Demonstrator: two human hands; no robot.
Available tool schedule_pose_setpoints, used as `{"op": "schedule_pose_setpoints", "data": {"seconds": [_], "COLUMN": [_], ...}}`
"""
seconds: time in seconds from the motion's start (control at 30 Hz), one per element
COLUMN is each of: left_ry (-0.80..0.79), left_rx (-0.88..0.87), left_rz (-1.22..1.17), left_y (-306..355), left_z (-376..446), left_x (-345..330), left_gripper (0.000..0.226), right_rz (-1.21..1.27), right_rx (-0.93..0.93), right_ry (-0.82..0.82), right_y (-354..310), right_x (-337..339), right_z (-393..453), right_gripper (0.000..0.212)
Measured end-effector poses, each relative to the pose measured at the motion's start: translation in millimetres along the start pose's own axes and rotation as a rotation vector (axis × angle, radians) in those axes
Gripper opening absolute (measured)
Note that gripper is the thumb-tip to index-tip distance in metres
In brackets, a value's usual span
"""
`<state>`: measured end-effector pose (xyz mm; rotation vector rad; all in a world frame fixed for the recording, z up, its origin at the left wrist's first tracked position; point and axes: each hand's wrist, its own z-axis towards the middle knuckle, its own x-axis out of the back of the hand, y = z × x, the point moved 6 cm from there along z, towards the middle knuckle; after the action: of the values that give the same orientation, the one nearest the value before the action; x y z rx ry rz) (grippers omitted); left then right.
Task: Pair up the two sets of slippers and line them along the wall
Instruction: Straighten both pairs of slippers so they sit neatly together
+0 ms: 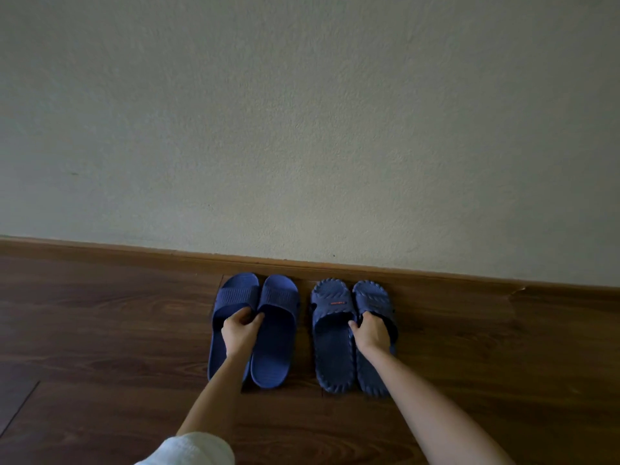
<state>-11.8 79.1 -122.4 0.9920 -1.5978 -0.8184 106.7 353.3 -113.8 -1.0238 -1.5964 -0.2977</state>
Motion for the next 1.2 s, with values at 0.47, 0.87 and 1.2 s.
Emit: {"op": "schedule_pose_setpoints", "data": {"seconds": [0.47, 0.87, 1.2], "left_ry": [-0.073, -0.043, -0.167], "left_rx": [-0.175, -0.145, -0.204], "left_rz": [0.273, 0.379, 0.381], "left_y": [-3, 1, 6], "left_z": [17, 22, 14], "left_x": [4, 13, 9], "left_gripper": [0.028, 0.032, 0.017], "right_rz": [-0.146, -0.108, -0.126], "right_rx": [0.17, 0.195, 0.202], "right_ry": [-0.071, -0.118, -0.102], "right_y": [7, 7, 8], "right_x": [10, 11, 10], "right_z": [-1, 3, 0], "right_gripper": [0.062, 0.069, 0.058]}}
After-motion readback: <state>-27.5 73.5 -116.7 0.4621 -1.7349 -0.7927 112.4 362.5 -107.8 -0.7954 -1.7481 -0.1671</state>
